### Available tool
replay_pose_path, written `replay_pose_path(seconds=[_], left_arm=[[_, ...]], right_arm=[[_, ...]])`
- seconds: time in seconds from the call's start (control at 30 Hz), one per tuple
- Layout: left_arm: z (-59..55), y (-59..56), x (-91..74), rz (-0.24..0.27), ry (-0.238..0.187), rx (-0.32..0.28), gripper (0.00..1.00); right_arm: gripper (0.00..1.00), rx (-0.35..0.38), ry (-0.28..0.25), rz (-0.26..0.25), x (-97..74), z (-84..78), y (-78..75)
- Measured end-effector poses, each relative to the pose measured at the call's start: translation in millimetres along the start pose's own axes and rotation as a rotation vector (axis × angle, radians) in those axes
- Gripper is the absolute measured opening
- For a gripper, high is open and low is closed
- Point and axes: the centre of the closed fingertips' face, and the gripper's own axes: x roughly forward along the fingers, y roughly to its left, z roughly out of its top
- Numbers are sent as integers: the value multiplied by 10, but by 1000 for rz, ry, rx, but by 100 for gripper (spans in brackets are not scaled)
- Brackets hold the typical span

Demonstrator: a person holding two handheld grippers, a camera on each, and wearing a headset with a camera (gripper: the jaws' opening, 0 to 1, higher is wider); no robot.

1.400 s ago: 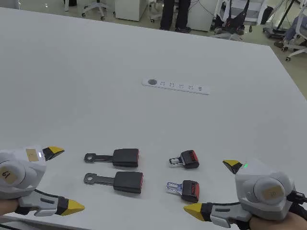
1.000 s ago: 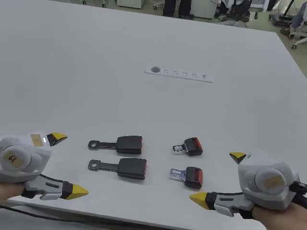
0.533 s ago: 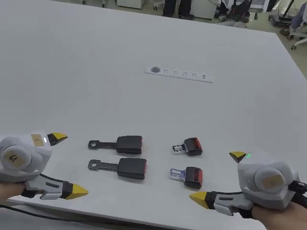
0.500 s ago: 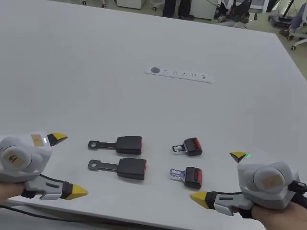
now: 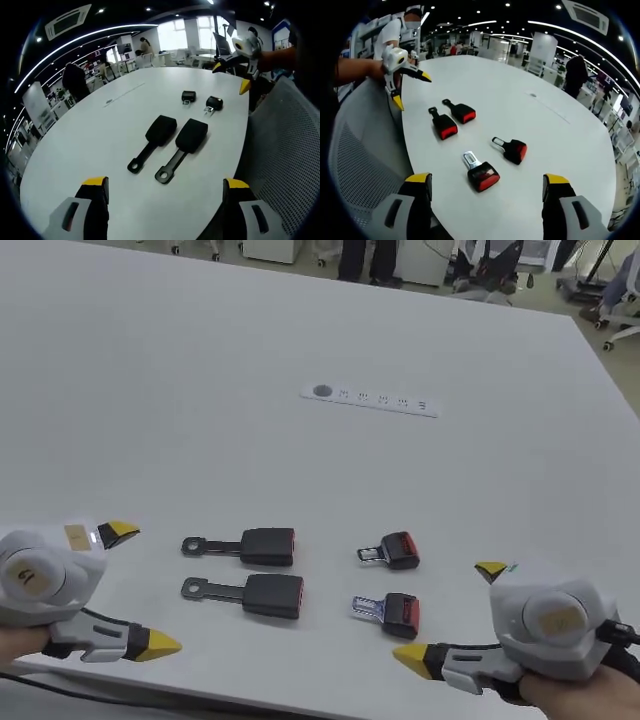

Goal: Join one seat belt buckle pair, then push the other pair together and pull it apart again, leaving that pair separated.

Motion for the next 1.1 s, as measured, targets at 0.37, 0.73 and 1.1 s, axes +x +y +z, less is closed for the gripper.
replay_pose_path(seconds=[0.37, 0.73, 1.1], left_arm=[[7, -9, -6, 2, -1, 1, 96], [-6, -12, 0, -2, 6, 1, 95], [1, -21, -1, 2, 14, 10, 95]], right_arm=[[92, -1, -9, -2, -6, 33, 20], [87, -52, 26, -10, -6, -35, 32], [88, -45, 22, 1, 4, -29, 56]])
